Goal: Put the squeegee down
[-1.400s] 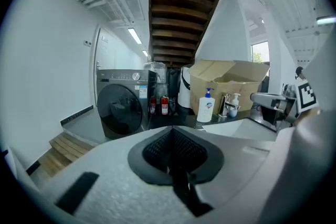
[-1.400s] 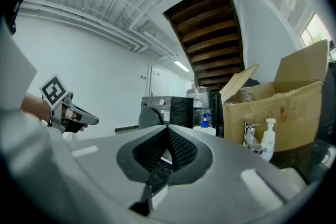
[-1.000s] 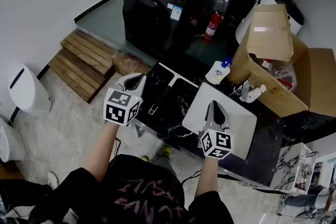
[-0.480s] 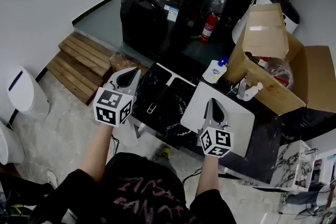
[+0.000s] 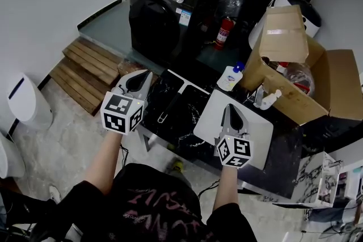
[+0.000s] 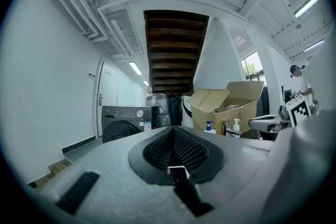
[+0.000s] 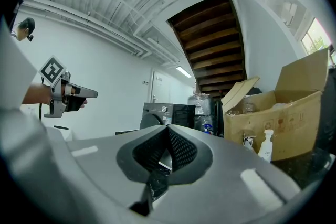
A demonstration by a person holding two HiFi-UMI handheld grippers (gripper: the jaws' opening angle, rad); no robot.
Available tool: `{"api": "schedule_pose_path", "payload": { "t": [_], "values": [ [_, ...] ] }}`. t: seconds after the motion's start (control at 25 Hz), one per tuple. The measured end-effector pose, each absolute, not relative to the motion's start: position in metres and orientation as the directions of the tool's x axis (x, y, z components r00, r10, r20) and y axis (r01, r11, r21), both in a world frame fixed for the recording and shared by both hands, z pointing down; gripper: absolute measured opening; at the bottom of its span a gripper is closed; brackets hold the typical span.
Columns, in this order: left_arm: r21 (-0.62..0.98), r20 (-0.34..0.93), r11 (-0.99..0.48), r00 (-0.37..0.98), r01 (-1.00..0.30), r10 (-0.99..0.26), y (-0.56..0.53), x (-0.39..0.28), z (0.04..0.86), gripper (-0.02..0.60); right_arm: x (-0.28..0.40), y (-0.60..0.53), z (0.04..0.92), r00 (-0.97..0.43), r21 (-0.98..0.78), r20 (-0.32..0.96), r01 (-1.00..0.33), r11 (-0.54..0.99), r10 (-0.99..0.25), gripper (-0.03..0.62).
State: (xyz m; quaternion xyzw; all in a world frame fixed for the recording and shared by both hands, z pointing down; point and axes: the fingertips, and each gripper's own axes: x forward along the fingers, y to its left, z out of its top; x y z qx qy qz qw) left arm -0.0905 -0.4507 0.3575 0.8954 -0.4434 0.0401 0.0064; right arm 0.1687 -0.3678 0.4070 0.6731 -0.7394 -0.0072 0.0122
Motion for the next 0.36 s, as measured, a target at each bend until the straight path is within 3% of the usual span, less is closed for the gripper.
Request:
{"api": "schedule_pose_path", "payload": {
  "t": [0.36],
  "values": [
    [-0.004,0.071,-0.624,0.623,-0.781,-0.779,-0.449,-0.0861,0.355,0.005,0.1658,-0.3694,0.3992,-0.095,0.042,-0.006,-0.995,0.094,-0.995,0.008]
  ]
}}
